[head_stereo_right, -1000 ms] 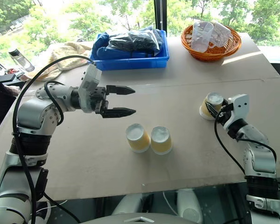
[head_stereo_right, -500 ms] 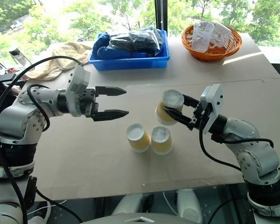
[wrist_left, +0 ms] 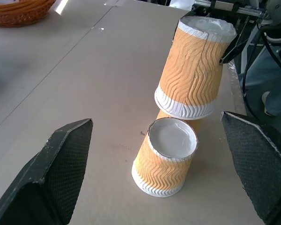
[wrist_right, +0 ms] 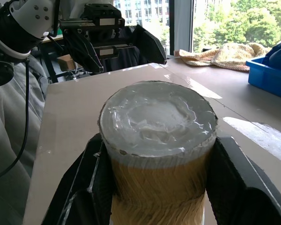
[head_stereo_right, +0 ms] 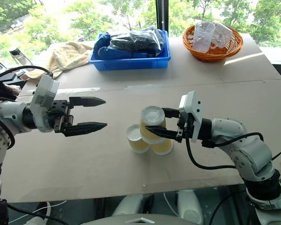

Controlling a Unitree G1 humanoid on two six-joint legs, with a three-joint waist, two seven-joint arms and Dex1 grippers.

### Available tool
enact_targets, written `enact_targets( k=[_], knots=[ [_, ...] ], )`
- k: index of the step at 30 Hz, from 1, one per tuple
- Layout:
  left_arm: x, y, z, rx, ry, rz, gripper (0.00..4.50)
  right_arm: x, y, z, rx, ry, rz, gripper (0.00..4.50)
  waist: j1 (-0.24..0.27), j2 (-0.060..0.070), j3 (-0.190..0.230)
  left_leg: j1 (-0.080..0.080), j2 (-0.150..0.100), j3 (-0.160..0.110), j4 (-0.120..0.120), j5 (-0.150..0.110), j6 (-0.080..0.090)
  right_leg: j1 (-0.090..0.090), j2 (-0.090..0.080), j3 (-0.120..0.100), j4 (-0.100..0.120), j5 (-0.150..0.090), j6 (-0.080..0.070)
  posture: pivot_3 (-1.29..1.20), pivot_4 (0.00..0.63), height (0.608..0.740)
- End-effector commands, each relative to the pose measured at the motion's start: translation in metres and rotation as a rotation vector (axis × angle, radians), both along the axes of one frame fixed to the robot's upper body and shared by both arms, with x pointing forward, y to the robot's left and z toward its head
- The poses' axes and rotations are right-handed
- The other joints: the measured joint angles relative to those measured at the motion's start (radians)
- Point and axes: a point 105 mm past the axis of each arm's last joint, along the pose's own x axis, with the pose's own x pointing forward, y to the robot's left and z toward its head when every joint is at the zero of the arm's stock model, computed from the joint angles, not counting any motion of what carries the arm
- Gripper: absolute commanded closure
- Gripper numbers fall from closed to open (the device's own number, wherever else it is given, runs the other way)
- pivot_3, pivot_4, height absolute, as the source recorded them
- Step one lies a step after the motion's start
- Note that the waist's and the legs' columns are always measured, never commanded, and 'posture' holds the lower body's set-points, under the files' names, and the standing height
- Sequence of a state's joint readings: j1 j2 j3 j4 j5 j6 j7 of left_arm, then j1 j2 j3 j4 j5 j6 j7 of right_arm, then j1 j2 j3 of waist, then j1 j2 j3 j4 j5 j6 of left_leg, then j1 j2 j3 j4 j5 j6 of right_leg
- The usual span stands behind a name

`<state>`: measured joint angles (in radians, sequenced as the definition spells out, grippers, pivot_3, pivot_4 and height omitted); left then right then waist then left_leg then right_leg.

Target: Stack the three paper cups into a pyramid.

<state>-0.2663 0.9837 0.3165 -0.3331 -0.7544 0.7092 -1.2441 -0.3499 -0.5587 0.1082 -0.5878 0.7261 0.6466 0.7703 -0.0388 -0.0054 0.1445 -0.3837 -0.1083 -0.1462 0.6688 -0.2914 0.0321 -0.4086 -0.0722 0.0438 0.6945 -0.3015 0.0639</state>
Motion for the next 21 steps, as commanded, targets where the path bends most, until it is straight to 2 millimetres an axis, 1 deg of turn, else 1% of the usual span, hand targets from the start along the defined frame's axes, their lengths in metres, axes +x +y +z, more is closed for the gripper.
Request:
enact_targets(
  k=[1, 5, 11, 17, 21],
  knots=[
    [-0.006, 0.003, 0.010, 0.014, -0.057, 0.000, 0.00, -0.005, 0.009, 0.002, -0.017, -0.034, 0.051, 2.61, 0.000, 0.000, 0.000, 0.000, 0.000, 0.000, 0.000, 0.000, 0.000, 0.000, 0.000, 0.000, 0.000, 0.000, 0.000, 0.00, 0.150, 0.740],
    [-0.007, 0.002, 0.008, 0.015, -0.060, 0.003, 0.00, -0.003, 0.012, -0.002, -0.054, -0.048, 0.061, 2.61, -0.001, 0.000, 0.000, 0.000, 0.000, 0.000, 0.000, 0.000, 0.000, 0.000, 0.000, 0.000, 0.000, 0.000, 0.000, 0.00, 0.150, 0.740],
    [-0.007, 0.002, 0.005, 0.012, -0.056, 0.003, 0.00, -0.002, 0.012, 0.002, -0.064, -0.054, 0.065, 2.61, -0.002, 0.000, 0.000, 0.000, 0.000, 0.000, 0.000, 0.000, 0.000, 0.000, 0.000, 0.000, 0.000, 0.000, 0.000, 0.00, 0.150, 0.740],
    [-0.005, 0.003, 0.004, 0.014, -0.054, 0.003, 0.00, -0.008, 0.005, 0.008, -0.057, -0.039, 0.083, 2.61, -0.001, 0.000, 0.000, 0.000, 0.000, 0.000, 0.000, 0.000, 0.000, 0.000, 0.000, 0.000, 0.000, 0.000, 0.000, 0.00, 0.150, 0.740],
    [-0.003, 0.003, 0.004, 0.017, -0.055, -0.001, 0.00, -0.008, 0.000, 0.013, -0.058, -0.043, 0.077, 2.61, -0.001, 0.000, 0.000, 0.000, 0.000, 0.000, 0.000, 0.000, 0.000, 0.000, 0.000, 0.000, 0.000, 0.000, 0.000, 0.00, 0.150, 0.740]
  ],
)
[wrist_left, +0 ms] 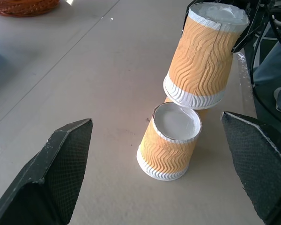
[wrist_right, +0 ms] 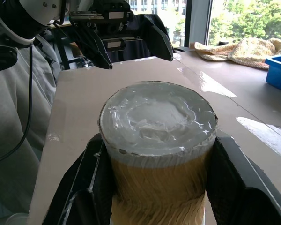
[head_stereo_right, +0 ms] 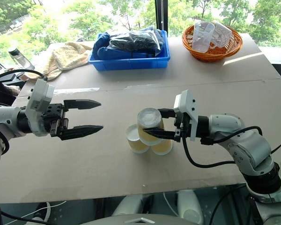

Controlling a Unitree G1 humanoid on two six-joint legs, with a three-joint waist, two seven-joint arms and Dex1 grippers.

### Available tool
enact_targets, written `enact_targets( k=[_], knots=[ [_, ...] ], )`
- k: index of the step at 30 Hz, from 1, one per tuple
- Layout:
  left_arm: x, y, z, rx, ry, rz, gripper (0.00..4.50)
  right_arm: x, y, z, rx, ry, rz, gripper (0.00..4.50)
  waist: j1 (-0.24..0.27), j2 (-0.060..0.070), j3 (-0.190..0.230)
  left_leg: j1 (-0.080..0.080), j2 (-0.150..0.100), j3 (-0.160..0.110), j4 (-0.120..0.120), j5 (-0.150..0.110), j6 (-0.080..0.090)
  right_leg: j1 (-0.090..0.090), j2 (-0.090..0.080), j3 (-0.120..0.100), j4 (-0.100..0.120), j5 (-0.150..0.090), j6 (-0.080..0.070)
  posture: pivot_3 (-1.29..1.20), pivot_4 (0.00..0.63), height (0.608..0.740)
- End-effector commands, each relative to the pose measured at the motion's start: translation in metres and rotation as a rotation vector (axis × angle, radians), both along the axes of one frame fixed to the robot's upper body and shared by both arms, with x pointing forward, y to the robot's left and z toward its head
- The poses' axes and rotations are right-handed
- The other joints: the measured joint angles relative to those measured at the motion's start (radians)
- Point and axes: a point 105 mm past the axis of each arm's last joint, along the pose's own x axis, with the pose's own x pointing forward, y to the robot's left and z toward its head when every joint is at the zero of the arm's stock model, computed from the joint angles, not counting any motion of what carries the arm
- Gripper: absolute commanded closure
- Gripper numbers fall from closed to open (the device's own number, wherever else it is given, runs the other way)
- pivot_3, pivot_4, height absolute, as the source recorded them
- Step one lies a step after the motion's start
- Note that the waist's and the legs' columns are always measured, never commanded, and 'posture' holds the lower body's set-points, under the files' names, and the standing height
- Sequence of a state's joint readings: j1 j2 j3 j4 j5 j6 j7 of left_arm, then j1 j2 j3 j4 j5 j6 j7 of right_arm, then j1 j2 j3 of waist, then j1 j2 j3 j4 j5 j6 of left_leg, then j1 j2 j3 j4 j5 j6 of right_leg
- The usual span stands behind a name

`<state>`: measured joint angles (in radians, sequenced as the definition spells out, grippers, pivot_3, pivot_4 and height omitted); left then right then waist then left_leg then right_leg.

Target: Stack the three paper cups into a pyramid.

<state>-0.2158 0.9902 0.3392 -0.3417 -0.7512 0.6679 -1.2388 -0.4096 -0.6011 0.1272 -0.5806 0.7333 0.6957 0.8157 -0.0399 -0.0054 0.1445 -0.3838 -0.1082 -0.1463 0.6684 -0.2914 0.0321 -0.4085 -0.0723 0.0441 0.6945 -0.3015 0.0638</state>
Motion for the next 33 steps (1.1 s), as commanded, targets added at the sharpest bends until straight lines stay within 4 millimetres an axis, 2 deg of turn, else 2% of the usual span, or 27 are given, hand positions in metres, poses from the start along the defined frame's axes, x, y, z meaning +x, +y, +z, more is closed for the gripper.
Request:
enact_targets(
  k=[1, 8, 19, 25, 30, 31, 33],
  knots=[
    [0.000, -0.002, 0.007, 0.007, -0.038, -0.020, 0.00, -0.007, -0.003, 0.014, 0.022, -0.042, 0.021, 2.61, 0.001, 0.000, 0.000, 0.000, 0.000, 0.000, 0.000, 0.000, 0.000, 0.000, 0.000, 0.000, 0.000, 0.000, 0.000, 0.00, 0.150, 0.740],
    [0.001, -0.004, 0.007, 0.006, -0.038, -0.025, 0.00, -0.010, 0.003, 0.023, 0.034, -0.059, 0.046, 2.61, 0.001, 0.000, 0.000, 0.000, 0.000, 0.000, 0.000, 0.000, 0.000, 0.000, 0.000, 0.000, 0.000, 0.000, 0.000, 0.00, 0.150, 0.740],
    [0.001, -0.004, 0.007, 0.010, -0.043, -0.016, 0.00, 0.003, 0.007, 0.001, -0.061, -0.085, -0.001, 2.61, 0.002, 0.000, 0.000, 0.000, 0.000, 0.000, 0.000, 0.000, 0.000, 0.000, 0.000, 0.000, 0.000, 0.000, 0.000, 0.00, 0.150, 0.740],
    [0.000, -0.004, 0.007, 0.010, -0.043, -0.013, 0.00, 0.003, 0.011, 0.003, -0.043, -0.087, 0.014, 2.61, 0.001, 0.000, 0.000, 0.000, 0.000, 0.000, 0.000, 0.000, 0.000, 0.000, 0.000, 0.000, 0.000, 0.000, 0.000, 0.00, 0.150, 0.740],
    [0.000, -0.004, 0.006, 0.008, -0.032, -0.014, 0.00, 0.001, 0.011, 0.008, -0.016, -0.066, 0.033, 0.27, 0.002, 0.000, 0.000, 0.000, 0.000, 0.000, 0.000, 0.000, 0.000, 0.000, 0.000, 0.000, 0.000, 0.000, 0.000, 0.00, 0.150, 0.740],
    [0.000, -0.004, 0.006, 0.007, -0.032, -0.015, 0.00, 0.000, 0.010, 0.010, -0.010, -0.064, 0.034, 0.12, 0.002, 0.000, 0.000, 0.000, 0.000, 0.000, 0.000, 0.000, 0.000, 0.000, 0.000, 0.000, 0.000, 0.000, 0.000, 0.00, 0.150, 0.740],
    [0.000, -0.005, 0.006, 0.006, -0.030, -0.017, 0.00, 0.000, 0.008, 0.012, -0.003, -0.063, 0.033, 0.12, 0.002, -0.001, 0.000, 0.000, 0.000, 0.000, 0.000, 0.000, 0.000, 0.000, 0.000, 0.000, 0.000, 0.000, 0.000, 0.00, 0.150, 0.740]
  ],
)
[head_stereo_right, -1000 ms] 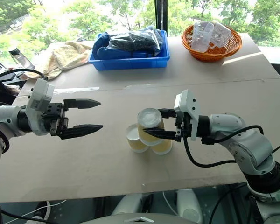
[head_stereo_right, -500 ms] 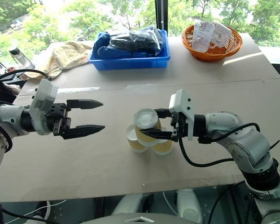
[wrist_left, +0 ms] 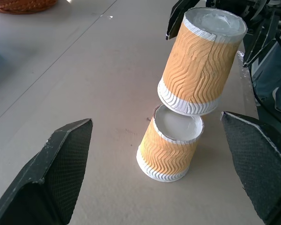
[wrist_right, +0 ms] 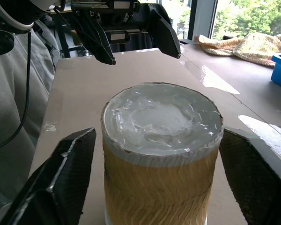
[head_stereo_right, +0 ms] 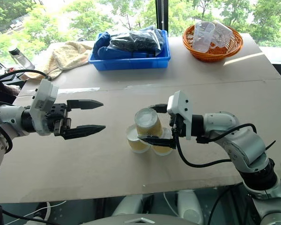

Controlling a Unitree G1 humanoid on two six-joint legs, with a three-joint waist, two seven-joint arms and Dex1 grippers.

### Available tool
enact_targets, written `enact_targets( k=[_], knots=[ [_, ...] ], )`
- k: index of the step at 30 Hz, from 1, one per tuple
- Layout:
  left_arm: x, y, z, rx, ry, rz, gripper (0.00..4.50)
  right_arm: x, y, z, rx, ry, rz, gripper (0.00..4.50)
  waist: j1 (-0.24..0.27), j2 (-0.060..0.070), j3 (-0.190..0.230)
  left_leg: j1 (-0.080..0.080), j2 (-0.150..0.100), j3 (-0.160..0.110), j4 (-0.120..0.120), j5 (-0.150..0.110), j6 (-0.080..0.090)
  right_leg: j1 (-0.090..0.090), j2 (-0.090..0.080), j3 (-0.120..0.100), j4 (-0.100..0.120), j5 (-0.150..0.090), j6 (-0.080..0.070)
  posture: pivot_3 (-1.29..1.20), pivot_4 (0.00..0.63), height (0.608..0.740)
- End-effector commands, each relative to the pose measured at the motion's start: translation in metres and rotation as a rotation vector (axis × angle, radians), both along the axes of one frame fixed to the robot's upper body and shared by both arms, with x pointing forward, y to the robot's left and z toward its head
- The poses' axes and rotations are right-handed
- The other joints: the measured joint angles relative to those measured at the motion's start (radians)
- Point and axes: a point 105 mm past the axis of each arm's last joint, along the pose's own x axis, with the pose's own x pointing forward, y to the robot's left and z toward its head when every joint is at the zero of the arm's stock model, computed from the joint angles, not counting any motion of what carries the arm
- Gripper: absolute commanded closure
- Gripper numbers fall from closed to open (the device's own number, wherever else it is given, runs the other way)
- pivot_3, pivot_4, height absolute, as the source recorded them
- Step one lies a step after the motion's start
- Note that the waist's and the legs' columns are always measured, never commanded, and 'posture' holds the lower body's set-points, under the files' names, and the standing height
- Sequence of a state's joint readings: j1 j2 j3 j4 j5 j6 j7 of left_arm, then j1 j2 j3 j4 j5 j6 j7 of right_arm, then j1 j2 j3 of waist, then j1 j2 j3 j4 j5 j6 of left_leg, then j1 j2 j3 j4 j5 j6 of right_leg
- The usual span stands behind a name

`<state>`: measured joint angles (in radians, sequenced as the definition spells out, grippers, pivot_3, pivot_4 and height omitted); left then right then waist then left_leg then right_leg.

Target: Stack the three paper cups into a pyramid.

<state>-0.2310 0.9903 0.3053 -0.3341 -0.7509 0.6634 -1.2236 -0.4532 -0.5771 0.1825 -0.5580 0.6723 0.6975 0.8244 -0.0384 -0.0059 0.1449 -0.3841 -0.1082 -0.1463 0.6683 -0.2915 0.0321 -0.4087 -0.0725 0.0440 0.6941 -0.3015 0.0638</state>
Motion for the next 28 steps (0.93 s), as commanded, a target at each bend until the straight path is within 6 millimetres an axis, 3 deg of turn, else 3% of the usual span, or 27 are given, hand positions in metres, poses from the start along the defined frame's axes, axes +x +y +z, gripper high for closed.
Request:
enact_targets(
  k=[1, 5, 10, 14, 16, 18, 23, 28],
  knots=[
    [-0.003, -0.002, 0.009, 0.002, -0.039, -0.016, 0.00, -0.003, -0.004, 0.016, 0.033, -0.042, 0.014, 0.12, 0.000, 0.000, 0.000, 0.000, 0.000, 0.000, 0.000, 0.000, 0.000, 0.000, 0.000, 0.000, 0.000, 0.000, 0.000, 0.00, 0.150, 0.740],
    [-0.003, -0.002, 0.007, -0.006, -0.036, -0.019, 0.00, -0.007, -0.019, 0.014, 0.021, -0.027, -0.003, 0.12, 0.002, 0.000, 0.000, 0.000, 0.000, 0.000, 0.000, 0.000, 0.000, 0.000, 0.000, 0.000, 0.000, 0.000, 0.000, 0.00, 0.150, 0.740],
    [0.000, 0.012, 0.007, -0.068, -0.064, 0.048, 0.00, -0.016, -0.059, 0.001, -0.071, 0.026, -0.062, 0.12, 0.012, -0.001, 0.001, -0.001, 0.000, 0.000, 0.000, 0.000, 0.000, 0.000, 0.000, 0.000, -0.001, 0.000, 0.000, 0.00, 0.150, 0.740],
    [-0.003, 0.030, -0.014, -0.068, -0.012, 0.130, 0.00, -0.026, -0.099, -0.021, -0.189, 0.079, -0.110, 0.12, 0.012, -0.002, 0.001, 0.000, 0.000, 0.000, -0.002, 0.000, 0.000, 0.000, 0.000, 0.000, -0.002, 0.000, 0.000, 0.00, 0.150, 0.740],
    [0.008, 0.049, -0.037, -0.065, -0.014, 0.289, 0.00, -0.019, -0.125, -0.032, -0.108, 0.087, -0.196, 0.12, 0.014, -0.002, 0.001, 0.000, 0.001, 0.000, -0.002, 0.000, 0.000, 0.001, 0.000, 0.000, -0.003, 0.000, 0.000, 0.00, 0.150, 0.740],
    [0.004, 0.052, -0.060, -0.053, 0.016, 0.330, 0.00, -0.014, -0.145, -0.048, -0.089, 0.088, -0.264, 0.12, 0.016, -0.002, 0.001, 0.003, 0.001, 0.001, -0.002, 0.000, 0.000, 0.004, 0.000, 0.000, -0.003, 0.000, 0.000, 0.00, 0.150, 0.740],
    [-0.002, 0.035, -0.097, -0.039, 0.028, 0.393, 0.00, 0.006, -0.169, -0.072, 0.038, 0.057, -0.402, 0.12, 0.026, -0.004, 0.002, 0.005, 0.001, 0.001, 0.000, -0.001, 0.002, 0.007, 0.000, 0.000, -0.003, 0.000, 0.000, 0.00, 0.150, 0.740],
    [-0.007, 0.030, -0.122, -0.009, 0.030, 0.407, 0.00, 0.018, -0.171, -0.091, 0.081, 0.062, -0.441, 0.12, 0.030, -0.003, 0.002, 0.005, 0.001, 0.001, 0.000, -0.001, 0.001, 0.006, 0.000, -0.001, -0.002, 0.000, 0.000, 0.00, 0.150, 0.740]
  ],
)
